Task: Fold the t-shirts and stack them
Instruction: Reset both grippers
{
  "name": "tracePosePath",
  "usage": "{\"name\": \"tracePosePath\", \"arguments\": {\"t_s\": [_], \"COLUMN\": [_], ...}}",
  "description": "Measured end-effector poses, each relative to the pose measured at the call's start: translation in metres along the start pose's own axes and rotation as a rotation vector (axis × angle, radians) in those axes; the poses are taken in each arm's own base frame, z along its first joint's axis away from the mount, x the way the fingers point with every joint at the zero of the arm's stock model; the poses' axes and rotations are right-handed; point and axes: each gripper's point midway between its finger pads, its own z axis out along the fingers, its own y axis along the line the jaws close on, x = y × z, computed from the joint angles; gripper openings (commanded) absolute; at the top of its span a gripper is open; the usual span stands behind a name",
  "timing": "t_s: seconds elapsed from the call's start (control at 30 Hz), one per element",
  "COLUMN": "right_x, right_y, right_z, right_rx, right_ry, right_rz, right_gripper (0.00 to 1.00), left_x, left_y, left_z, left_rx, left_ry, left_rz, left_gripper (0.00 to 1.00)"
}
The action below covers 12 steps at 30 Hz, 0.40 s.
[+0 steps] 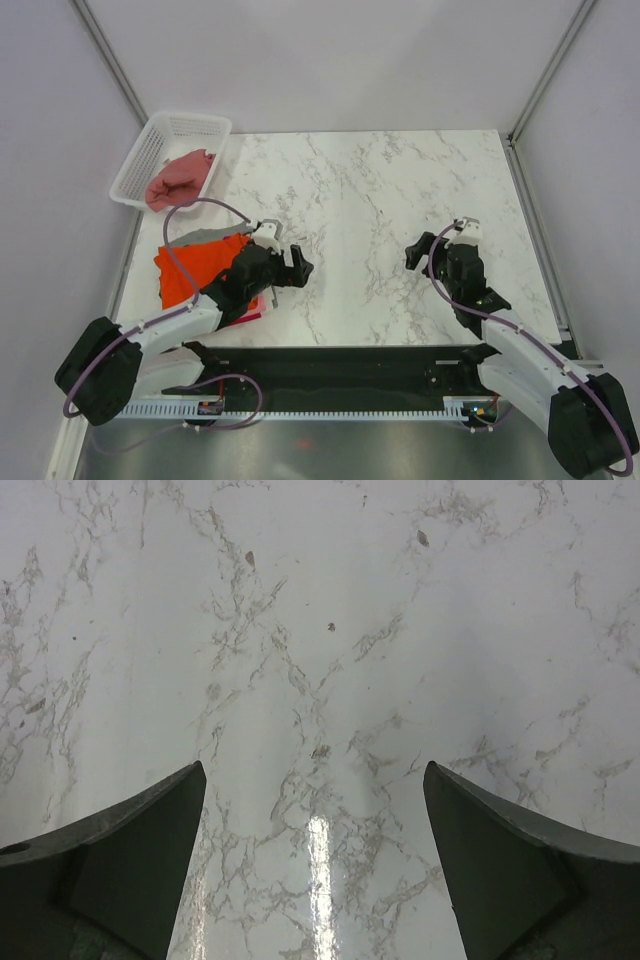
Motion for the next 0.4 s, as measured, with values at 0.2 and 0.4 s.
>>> {"name": "tracePosePath", "arguments": {"t_s": [0.2,0.4], "right_x": [-0.003,-0.002], "right_y": [0.001,0.0], "right_z": [0.0,0.0], "right_rx": [-0.006,-0.005], "right_ry": [-0.02,-0.021], "right_rz": [0.004,0.008], "right_gripper": [0.98,0.98], "left_x": [-0.022,-0.027], "left_y": [-0.017,-0.024], "left_z": [0.0,-0.001], "left_rx": [0.078,0.112], "left_ry": [-0.075,-0.082], "left_rz": [0.04,0.056], "left_gripper": [1.0,0.99]}}
